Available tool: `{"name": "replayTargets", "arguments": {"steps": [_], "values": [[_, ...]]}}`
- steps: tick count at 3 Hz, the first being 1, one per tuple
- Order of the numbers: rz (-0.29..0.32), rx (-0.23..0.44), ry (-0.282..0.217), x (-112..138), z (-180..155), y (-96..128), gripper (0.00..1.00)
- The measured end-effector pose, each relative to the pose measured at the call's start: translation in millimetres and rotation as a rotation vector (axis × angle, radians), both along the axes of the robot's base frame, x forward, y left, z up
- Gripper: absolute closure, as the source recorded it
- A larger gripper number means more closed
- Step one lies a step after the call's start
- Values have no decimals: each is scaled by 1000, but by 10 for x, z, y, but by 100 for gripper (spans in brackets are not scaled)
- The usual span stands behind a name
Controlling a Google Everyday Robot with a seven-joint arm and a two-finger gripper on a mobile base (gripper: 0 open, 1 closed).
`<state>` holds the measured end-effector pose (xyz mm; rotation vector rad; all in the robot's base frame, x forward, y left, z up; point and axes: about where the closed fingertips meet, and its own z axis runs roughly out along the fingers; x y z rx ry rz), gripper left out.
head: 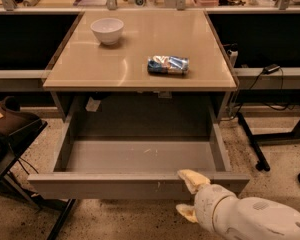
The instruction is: Open top drawer
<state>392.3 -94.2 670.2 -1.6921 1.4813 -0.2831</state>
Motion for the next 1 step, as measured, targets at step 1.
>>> {"name": "replayTargets", "arguments": {"steps": [1], "values": [[0,0,0,0,0,0,0]]}}
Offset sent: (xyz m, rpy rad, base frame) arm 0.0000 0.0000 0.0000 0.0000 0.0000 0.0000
